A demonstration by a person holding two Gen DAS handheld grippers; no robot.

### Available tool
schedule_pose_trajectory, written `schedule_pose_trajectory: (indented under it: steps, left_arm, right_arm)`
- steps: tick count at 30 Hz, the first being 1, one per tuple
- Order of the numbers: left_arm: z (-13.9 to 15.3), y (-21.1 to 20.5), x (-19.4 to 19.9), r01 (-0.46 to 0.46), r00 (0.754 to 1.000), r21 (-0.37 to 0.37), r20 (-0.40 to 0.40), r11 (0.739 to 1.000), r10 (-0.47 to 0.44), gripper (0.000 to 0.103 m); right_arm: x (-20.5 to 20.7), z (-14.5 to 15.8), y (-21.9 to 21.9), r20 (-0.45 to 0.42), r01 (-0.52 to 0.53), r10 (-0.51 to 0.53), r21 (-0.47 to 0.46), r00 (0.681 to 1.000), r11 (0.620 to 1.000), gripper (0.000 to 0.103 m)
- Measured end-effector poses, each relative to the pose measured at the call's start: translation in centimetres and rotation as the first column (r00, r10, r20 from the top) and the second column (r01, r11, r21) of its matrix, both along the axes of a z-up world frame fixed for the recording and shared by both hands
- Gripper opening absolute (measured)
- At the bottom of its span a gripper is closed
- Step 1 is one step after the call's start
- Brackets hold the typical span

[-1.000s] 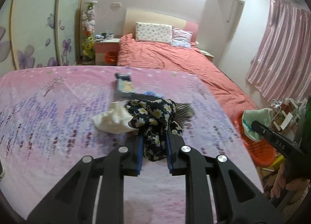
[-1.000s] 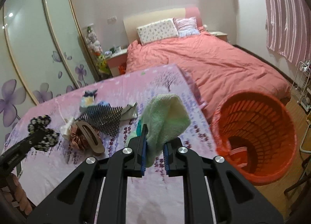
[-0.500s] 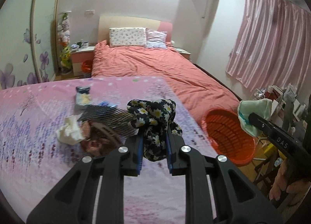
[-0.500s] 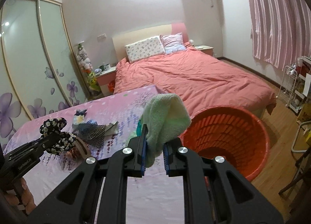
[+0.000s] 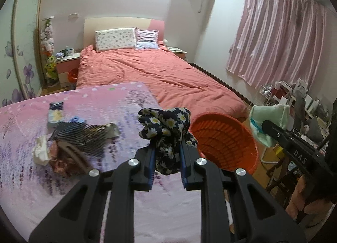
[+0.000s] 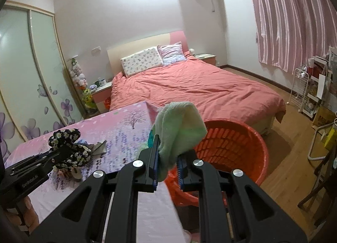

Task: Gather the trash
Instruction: 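Carry both cloths over the orange basket and open both tools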

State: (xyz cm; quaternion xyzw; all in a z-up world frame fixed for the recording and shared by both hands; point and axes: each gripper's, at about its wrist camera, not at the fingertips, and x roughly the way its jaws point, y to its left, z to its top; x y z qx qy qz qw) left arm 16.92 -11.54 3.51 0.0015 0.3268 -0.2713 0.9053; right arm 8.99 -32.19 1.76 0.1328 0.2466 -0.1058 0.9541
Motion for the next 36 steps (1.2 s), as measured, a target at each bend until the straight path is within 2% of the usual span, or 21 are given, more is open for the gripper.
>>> schedule_pose_trajectory:
  steps: [6, 11, 15, 17, 20, 22, 25, 28, 30, 36]
  left_arm:
    - [-0.3, -3.5, 0.4, 0.059, 0.998, -0.005, -0.014, 0.998, -0.059, 0.02]
    - [-0.8, -7.9, 1.1, 0.133, 0.991, -0.006, -0.022, 0.991, -0.133, 0.02]
    - [-2.0, -11.5, 2.0, 0.185, 0.982, 0.003, -0.039, 0.983, -0.184, 0.021]
    - [-3.0, -13.6, 2.7, 0.21, 0.976, 0.012, -0.058, 0.978, -0.209, 0.026]
    - [-5.1, -16.1, 4.4, 0.21, 0.975, 0.052, -0.082, 0.976, -0.205, 0.04]
    - [-6.3, -16.8, 5.4, 0.198, 0.977, 0.077, -0.1, 0.977, -0.19, 0.048]
    - [-7.8, -16.7, 6.7, 0.176, 0.979, 0.101, -0.122, 0.979, -0.163, 0.057]
    - [-8.6, -15.6, 7.1, 0.138, 0.987, 0.138, -0.101, 0.981, -0.125, 0.069]
    - [-9.0, -14.5, 7.1, 0.115, 0.991, 0.167, -0.088, 0.979, -0.101, 0.072]
    - [-9.4, -9.5, 6.7, 0.043, 0.998, 0.216, -0.056, 0.976, -0.031, 0.073]
  right_arm:
    - [-0.2, -0.6, -2.0, -0.002, 0.04, -0.04, 0.015, 0.999, 0.999, 0.014]
    - [-0.3, -1.2, -4.1, -0.005, 0.079, -0.079, 0.035, 0.997, 0.996, 0.014]
    - [0.4, -2.2, -6.4, -0.016, 0.117, -0.117, 0.063, 0.993, 0.991, 0.014]
    - [0.7, -2.8, -7.1, -0.021, 0.131, -0.129, 0.073, 0.991, 0.989, 0.015]
    - [1.8, -4.0, -8.8, -0.032, 0.146, -0.143, 0.106, 0.989, 0.984, 0.022]
    - [2.6, -4.9, -9.5, -0.046, 0.152, -0.147, 0.127, 0.988, 0.98, 0.041]
    - [3.0, -5.9, -10.0, -0.056, 0.156, -0.15, 0.125, 0.987, 0.98, 0.054]
    - [2.8, -6.7, -9.9, -0.068, 0.164, -0.156, 0.116, 0.985, 0.98, 0.056]
    - [2.7, -7.2, -9.7, -0.084, 0.164, -0.154, 0.128, 0.985, 0.978, 0.056]
    - [2.6, -7.9, -8.7, -0.131, 0.145, -0.127, 0.133, 0.983, 0.98, 0.056]
